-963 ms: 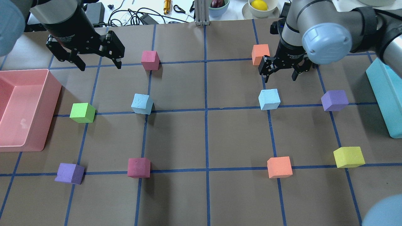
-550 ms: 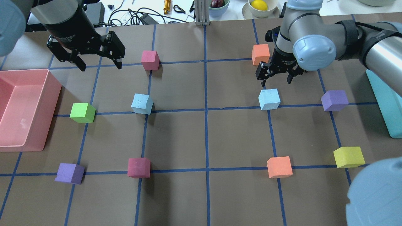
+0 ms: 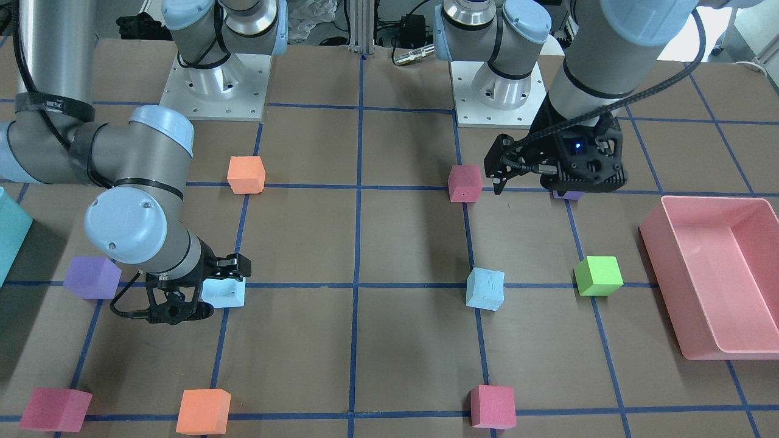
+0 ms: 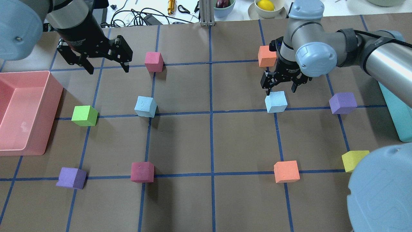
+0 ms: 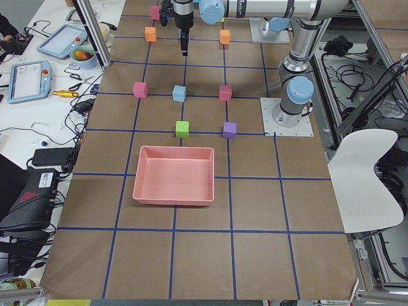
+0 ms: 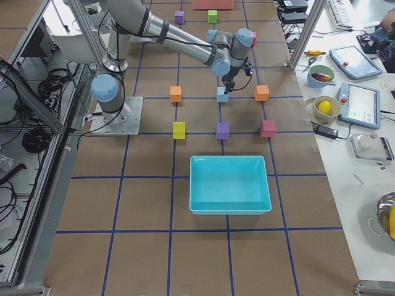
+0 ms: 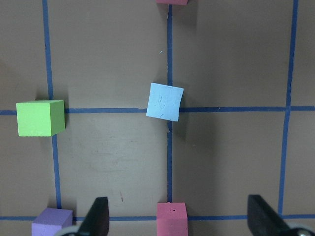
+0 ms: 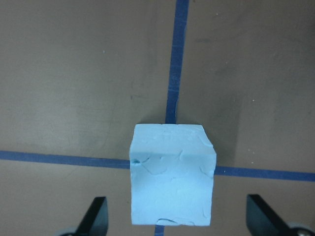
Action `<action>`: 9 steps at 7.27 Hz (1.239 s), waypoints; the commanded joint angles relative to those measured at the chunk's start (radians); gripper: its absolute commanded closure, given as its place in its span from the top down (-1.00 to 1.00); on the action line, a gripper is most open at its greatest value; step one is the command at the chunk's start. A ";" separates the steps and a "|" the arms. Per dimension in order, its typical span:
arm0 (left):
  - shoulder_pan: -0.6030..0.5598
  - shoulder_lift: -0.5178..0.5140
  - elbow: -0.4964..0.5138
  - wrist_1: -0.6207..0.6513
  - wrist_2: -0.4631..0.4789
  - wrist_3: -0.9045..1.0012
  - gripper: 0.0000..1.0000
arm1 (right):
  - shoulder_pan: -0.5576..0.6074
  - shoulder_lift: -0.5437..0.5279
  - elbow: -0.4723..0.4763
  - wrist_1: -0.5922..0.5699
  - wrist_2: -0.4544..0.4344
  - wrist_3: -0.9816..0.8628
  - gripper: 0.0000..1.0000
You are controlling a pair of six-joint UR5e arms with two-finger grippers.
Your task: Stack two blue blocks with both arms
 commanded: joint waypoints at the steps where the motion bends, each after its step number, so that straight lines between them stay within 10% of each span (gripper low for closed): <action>1: -0.001 -0.072 -0.155 0.251 -0.002 0.033 1.00 | 0.000 0.036 0.002 -0.023 0.000 0.000 1.00; 4: 0.001 -0.171 -0.312 0.537 0.004 0.116 1.00 | -0.003 0.051 0.009 -0.026 0.007 0.016 1.00; 5: 0.001 -0.189 -0.322 0.569 0.001 0.108 1.00 | -0.005 0.051 0.033 -0.053 0.001 0.016 0.67; 7: 0.001 -0.269 -0.329 0.655 0.003 0.110 1.00 | -0.010 0.048 0.058 -0.104 0.004 0.017 -0.80; 9: 0.002 -0.299 -0.325 0.712 0.007 0.122 1.00 | -0.010 0.028 0.040 -0.087 0.010 0.020 -1.00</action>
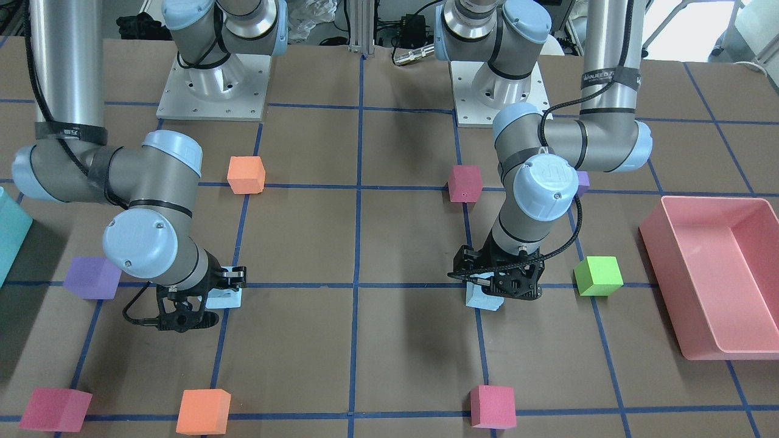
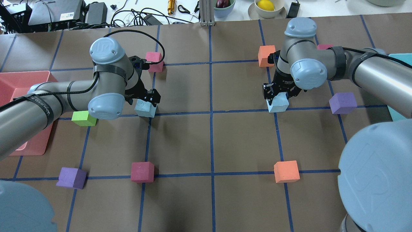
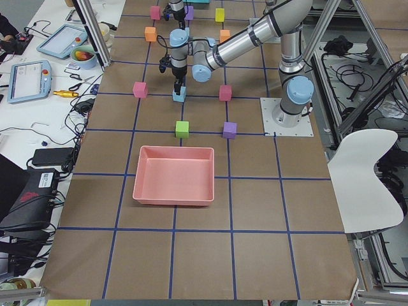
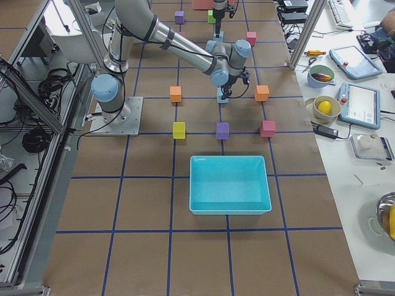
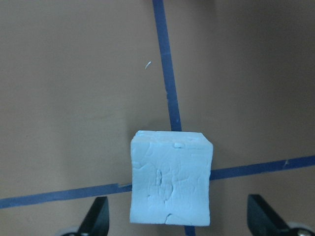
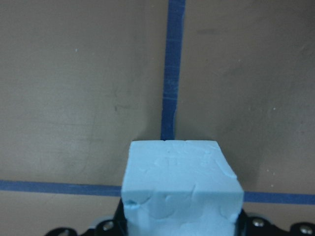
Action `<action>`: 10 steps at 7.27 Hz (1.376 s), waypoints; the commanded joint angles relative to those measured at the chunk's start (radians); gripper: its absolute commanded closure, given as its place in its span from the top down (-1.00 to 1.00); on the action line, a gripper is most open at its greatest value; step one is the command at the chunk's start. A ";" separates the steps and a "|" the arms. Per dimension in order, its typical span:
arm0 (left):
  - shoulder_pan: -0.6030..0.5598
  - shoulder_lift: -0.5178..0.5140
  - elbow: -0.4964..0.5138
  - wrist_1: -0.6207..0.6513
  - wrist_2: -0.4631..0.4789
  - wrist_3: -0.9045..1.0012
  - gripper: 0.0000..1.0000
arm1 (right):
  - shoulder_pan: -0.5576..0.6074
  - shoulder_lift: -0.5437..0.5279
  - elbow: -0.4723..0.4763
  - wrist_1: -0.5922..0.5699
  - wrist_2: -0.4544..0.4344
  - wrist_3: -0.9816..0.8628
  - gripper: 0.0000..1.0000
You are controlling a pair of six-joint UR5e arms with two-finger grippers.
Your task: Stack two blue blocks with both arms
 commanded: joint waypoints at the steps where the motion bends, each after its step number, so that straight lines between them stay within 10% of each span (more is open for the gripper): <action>1: 0.002 -0.036 0.000 0.069 0.004 0.010 1.00 | 0.021 -0.069 -0.018 0.030 0.008 0.054 -1.00; 4: 0.004 -0.050 -0.006 0.080 0.004 0.010 0.75 | 0.233 -0.189 -0.005 0.159 0.071 0.405 -1.00; 6: 0.004 -0.050 -0.008 0.079 -0.004 0.006 -0.05 | 0.352 -0.197 0.015 0.164 0.095 0.471 -1.00; 10: 0.008 -0.050 -0.006 0.077 -0.002 0.007 -0.99 | 0.420 -0.192 0.176 0.034 0.161 0.493 -1.00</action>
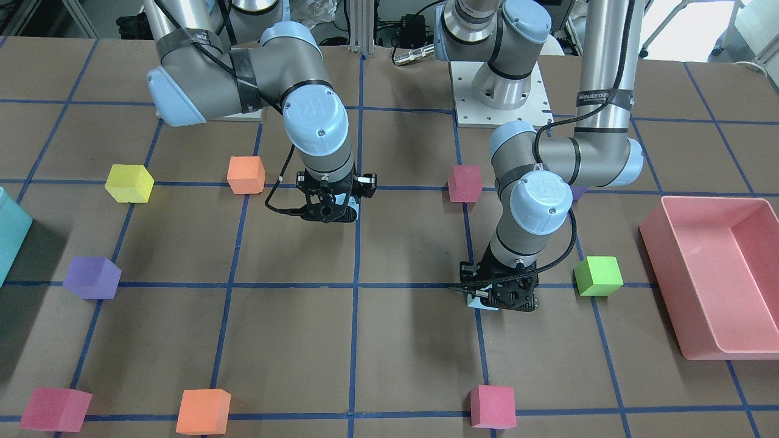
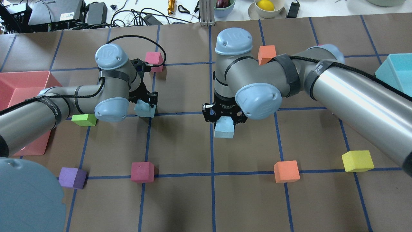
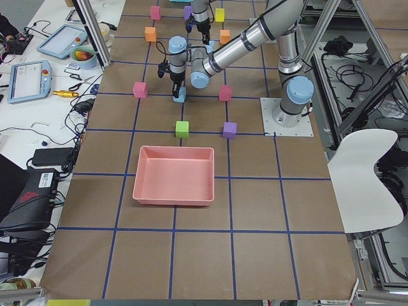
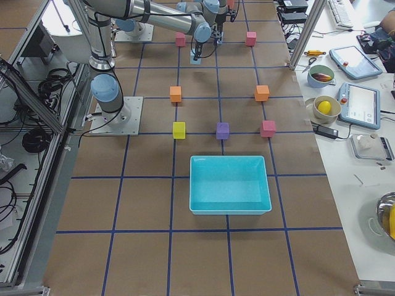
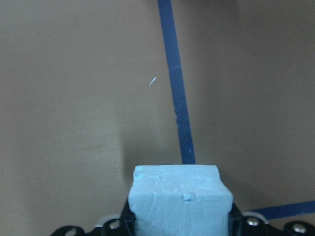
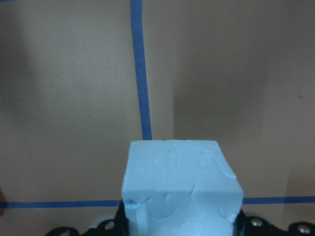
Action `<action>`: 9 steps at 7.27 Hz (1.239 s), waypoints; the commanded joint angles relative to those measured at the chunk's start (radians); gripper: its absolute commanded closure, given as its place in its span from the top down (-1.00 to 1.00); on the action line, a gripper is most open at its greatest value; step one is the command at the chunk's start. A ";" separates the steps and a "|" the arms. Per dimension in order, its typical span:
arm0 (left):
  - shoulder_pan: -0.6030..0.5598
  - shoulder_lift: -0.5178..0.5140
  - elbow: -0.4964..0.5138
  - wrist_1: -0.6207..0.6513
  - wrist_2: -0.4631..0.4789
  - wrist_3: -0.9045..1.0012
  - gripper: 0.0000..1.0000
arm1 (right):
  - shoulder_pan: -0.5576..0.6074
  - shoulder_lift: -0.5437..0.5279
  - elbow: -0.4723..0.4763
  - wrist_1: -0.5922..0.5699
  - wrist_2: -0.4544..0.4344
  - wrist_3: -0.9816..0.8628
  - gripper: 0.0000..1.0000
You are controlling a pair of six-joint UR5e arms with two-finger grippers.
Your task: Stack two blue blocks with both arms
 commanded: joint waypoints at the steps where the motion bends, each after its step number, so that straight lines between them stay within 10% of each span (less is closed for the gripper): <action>1: 0.003 0.000 0.003 0.002 -0.001 0.000 -1.00 | 0.017 0.003 0.094 -0.119 0.008 0.002 -1.00; 6: 0.003 0.000 0.002 0.002 -0.003 -0.005 -0.53 | 0.048 0.067 0.094 -0.230 0.041 0.008 -1.00; 9: 0.003 0.002 0.011 0.002 -0.004 0.000 -1.00 | 0.048 0.062 0.102 -0.210 0.025 0.048 -1.00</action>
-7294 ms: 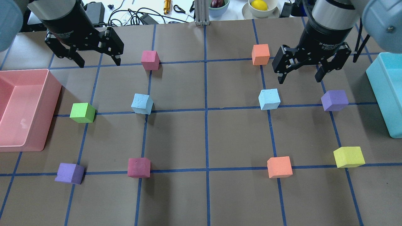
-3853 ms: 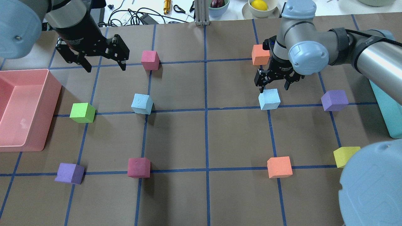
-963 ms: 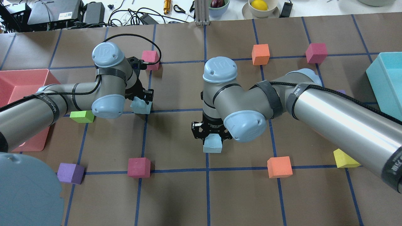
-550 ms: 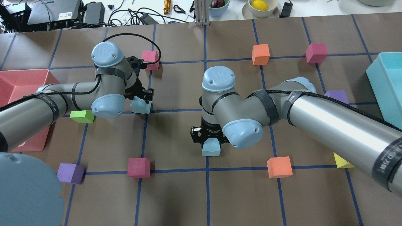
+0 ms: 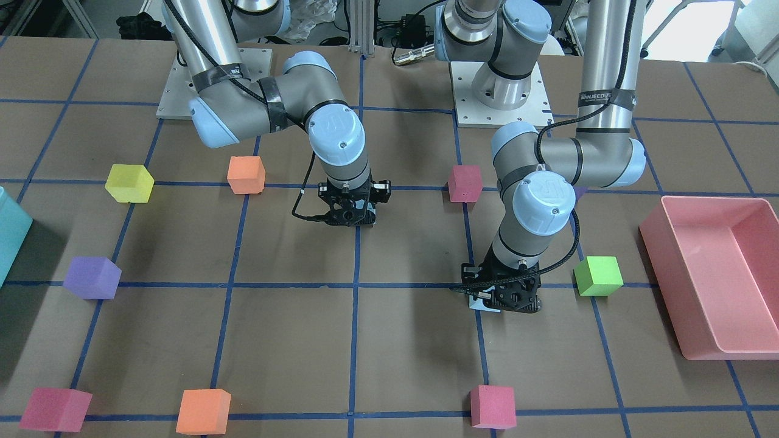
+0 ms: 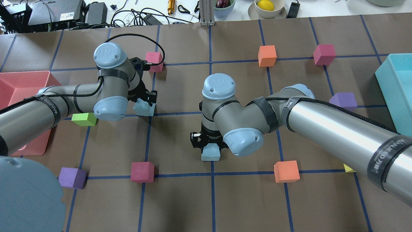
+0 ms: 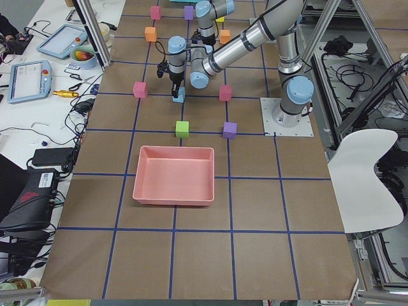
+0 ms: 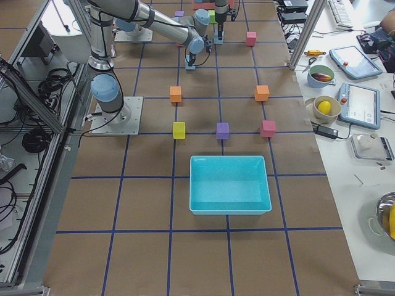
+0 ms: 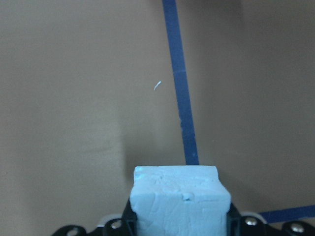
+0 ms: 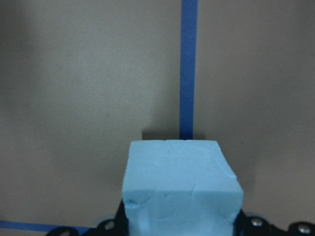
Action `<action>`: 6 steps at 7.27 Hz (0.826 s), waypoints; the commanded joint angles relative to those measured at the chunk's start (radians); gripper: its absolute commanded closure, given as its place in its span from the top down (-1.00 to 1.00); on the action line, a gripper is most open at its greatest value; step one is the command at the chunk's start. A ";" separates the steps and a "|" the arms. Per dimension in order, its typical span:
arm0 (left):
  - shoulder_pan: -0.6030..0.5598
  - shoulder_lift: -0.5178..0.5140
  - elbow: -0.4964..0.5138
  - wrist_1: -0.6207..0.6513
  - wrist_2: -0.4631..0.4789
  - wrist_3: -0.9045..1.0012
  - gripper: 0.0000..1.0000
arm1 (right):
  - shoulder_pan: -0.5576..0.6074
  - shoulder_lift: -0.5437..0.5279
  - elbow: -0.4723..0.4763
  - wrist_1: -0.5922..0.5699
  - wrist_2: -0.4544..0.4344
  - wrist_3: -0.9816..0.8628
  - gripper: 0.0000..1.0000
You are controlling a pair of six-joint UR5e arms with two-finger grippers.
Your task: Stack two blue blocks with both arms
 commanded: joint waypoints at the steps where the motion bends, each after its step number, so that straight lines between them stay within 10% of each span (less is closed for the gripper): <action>1: 0.000 0.004 0.006 0.000 -0.002 -0.004 -1.00 | 0.000 0.000 0.001 0.009 -0.005 0.040 -1.00; 2: 0.000 0.007 0.011 0.000 -0.003 -0.007 -1.00 | 0.000 0.004 0.001 0.006 0.005 0.040 -0.75; 4: 0.000 0.011 0.014 -0.001 -0.003 -0.011 -1.00 | 0.002 0.004 0.009 -0.006 -0.006 0.046 0.96; 6: -0.002 0.025 0.012 -0.006 -0.003 -0.014 -1.00 | -0.001 -0.007 0.021 0.004 -0.006 0.049 1.00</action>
